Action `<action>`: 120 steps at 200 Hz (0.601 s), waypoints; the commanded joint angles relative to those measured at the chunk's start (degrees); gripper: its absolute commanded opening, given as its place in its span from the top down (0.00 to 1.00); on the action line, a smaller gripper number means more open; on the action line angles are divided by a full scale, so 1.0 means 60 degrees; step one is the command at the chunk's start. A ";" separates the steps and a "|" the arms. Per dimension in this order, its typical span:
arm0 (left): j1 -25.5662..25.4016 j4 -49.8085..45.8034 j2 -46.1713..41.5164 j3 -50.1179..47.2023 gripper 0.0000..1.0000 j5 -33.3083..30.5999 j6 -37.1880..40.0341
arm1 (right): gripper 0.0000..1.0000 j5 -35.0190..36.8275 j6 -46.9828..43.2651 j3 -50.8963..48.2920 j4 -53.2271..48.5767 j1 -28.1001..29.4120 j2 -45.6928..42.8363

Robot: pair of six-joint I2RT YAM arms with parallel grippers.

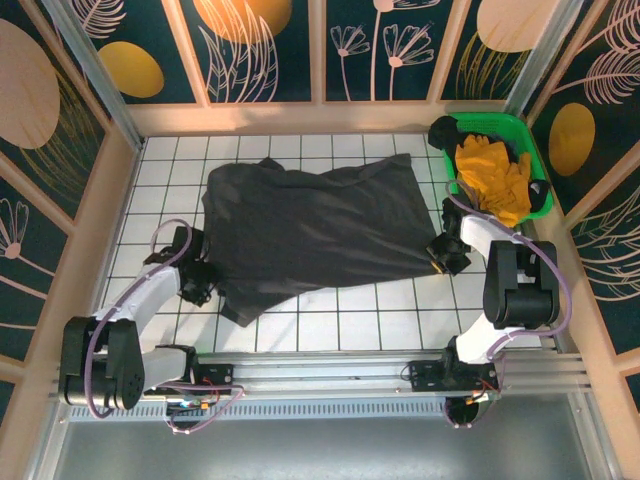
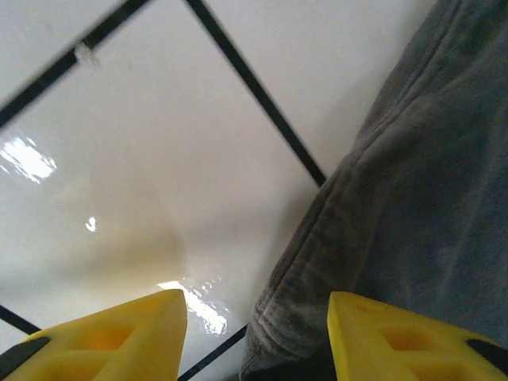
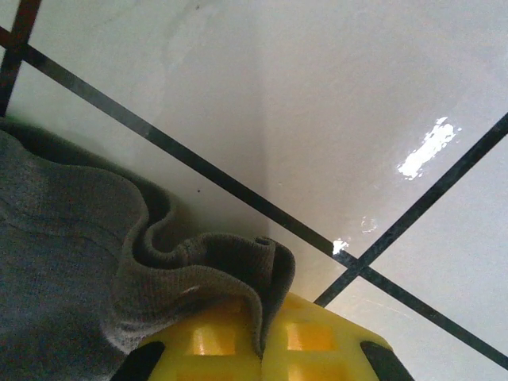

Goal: Fold and stack the t-shirts

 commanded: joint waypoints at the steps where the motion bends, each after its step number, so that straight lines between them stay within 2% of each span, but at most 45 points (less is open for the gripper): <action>1: 0.0030 0.0936 0.0189 -0.0207 0.49 0.0647 -0.0338 | 1.00 -0.0169 -0.0075 0.0100 0.0111 0.0002 0.0219; 27: 0.0030 0.1506 0.0449 -0.0338 0.51 0.0772 -0.0375 | 1.00 -0.0222 -0.0061 0.0084 0.0155 0.0002 0.0206; 55: 0.0030 0.2031 0.0805 -0.0317 0.63 0.0913 -0.0425 | 1.00 -0.0251 -0.0038 0.0074 0.0154 0.0087 0.0154; 64: 0.0030 0.2178 0.0891 -0.0284 0.69 0.0927 -0.0382 | 1.00 -0.0238 -0.0035 0.0066 0.0164 0.0131 0.0121; 93: 0.0030 0.1872 0.0857 0.0218 1.00 0.0547 -0.0183 | 1.00 -0.0280 -0.0009 0.0078 0.0190 0.0242 -0.0100; 120: 0.0030 0.1212 0.0608 0.1466 1.00 -0.0028 -0.0060 | 1.00 -0.0114 -0.0213 0.0841 0.0205 0.0689 -0.0511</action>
